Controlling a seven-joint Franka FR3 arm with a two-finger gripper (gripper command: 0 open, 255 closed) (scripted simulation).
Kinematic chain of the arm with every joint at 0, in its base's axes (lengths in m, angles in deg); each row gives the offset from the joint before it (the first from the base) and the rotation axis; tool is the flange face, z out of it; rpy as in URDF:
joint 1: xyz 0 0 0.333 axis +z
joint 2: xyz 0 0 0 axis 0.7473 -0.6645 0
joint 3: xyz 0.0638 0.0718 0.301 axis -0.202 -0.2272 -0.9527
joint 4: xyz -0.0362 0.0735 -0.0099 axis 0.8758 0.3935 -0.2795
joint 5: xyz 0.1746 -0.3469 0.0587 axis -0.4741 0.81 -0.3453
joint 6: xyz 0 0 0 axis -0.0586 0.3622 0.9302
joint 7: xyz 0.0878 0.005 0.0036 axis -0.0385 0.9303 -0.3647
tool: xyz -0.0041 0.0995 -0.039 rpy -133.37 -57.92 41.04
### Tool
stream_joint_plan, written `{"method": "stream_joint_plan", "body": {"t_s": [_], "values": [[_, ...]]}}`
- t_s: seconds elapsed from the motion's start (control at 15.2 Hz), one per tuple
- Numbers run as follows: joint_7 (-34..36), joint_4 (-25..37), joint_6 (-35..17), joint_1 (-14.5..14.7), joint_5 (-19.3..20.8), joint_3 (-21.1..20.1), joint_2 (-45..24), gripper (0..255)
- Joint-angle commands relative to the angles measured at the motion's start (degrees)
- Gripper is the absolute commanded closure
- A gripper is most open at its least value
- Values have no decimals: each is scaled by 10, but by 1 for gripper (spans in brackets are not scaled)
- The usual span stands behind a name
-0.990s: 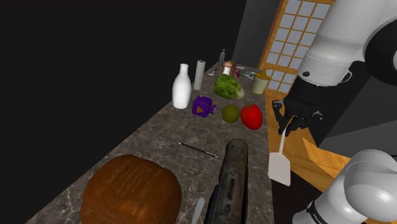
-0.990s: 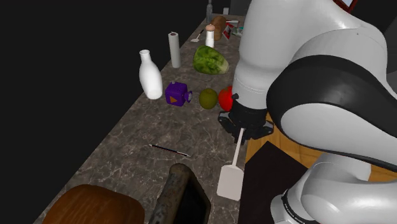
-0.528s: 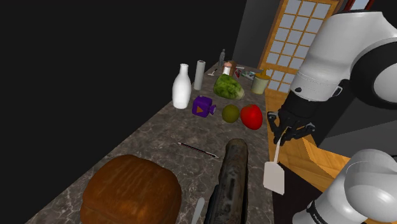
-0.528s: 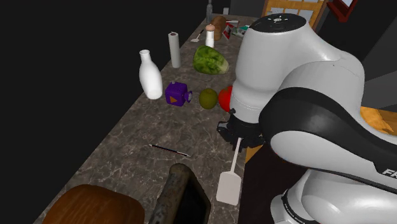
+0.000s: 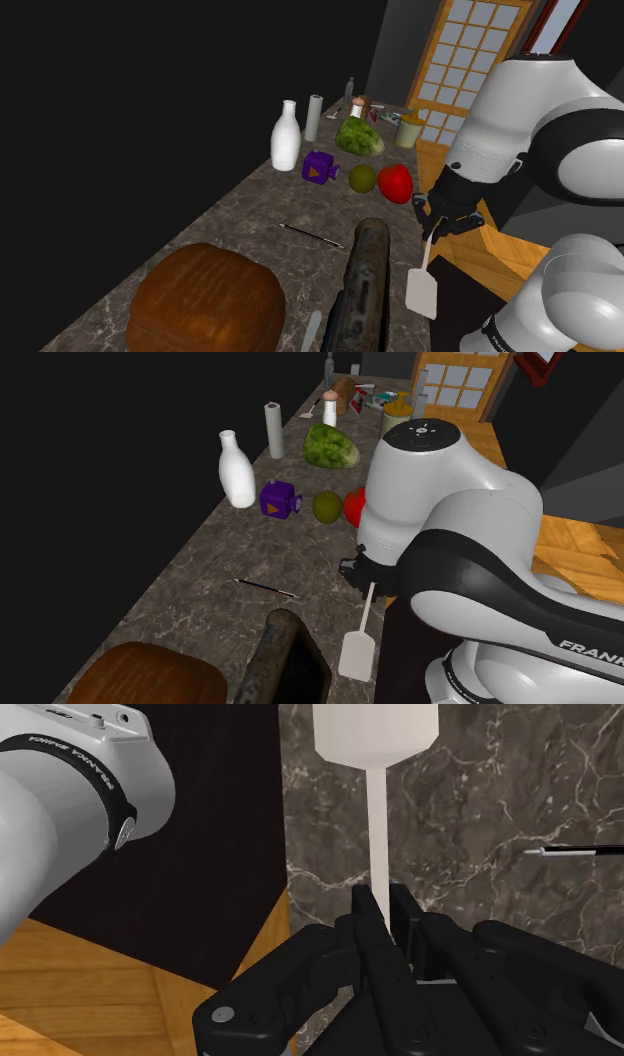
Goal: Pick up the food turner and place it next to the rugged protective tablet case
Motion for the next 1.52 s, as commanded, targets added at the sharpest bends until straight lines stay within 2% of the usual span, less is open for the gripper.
{"method": "stream_joint_plan", "body": {"t_s": [0.0,0.79,1.45], "values": [[0,-16,-15,3,-5,-5,1,255],[3,-100,-111,20,-41,-41,-13,255],[5,-159,-211,34,-79,-79,-57,255]]}}
